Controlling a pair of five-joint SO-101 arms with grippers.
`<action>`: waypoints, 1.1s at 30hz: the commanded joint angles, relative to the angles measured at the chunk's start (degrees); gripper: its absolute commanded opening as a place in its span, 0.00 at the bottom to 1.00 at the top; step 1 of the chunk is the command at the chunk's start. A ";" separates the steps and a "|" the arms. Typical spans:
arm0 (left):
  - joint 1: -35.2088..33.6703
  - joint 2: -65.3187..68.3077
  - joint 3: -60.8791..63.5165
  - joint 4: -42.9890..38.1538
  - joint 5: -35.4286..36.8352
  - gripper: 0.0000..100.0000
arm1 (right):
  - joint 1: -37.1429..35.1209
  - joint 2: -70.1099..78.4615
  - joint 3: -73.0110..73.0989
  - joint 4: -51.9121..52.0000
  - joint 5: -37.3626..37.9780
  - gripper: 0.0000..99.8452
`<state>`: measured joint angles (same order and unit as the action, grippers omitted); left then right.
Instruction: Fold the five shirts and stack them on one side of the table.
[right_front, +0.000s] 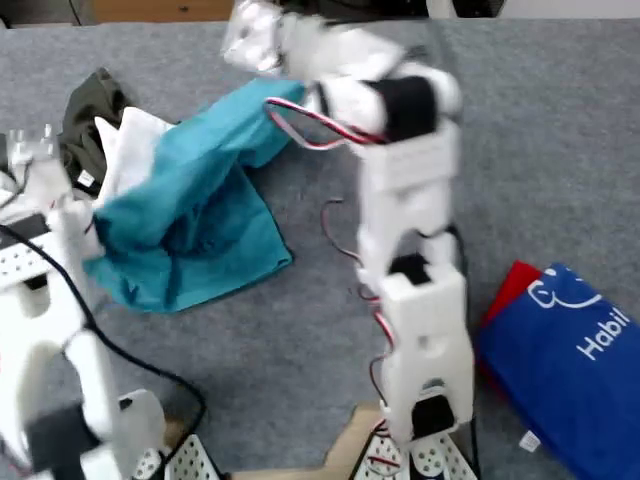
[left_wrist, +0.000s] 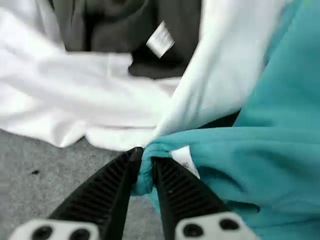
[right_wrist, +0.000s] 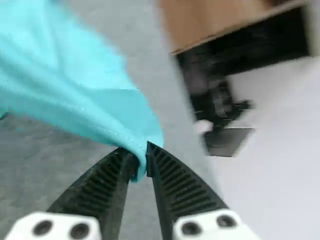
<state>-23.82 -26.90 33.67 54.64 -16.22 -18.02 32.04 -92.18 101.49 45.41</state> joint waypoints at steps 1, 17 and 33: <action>8.79 -14.73 -10.81 4.31 3.52 0.02 | 4.53 -15.34 0.40 0.97 -2.02 0.00; 22.95 -44.18 -28.31 8.88 4.13 0.02 | 18.15 -56.13 0.57 0.00 -1.58 0.00; 22.95 -60.88 -28.31 39.91 -2.99 0.02 | 26.07 -64.40 4.00 -1.05 4.48 0.00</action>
<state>-1.49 -87.91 5.63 92.70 -18.68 7.12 -32.40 -91.56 99.91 49.01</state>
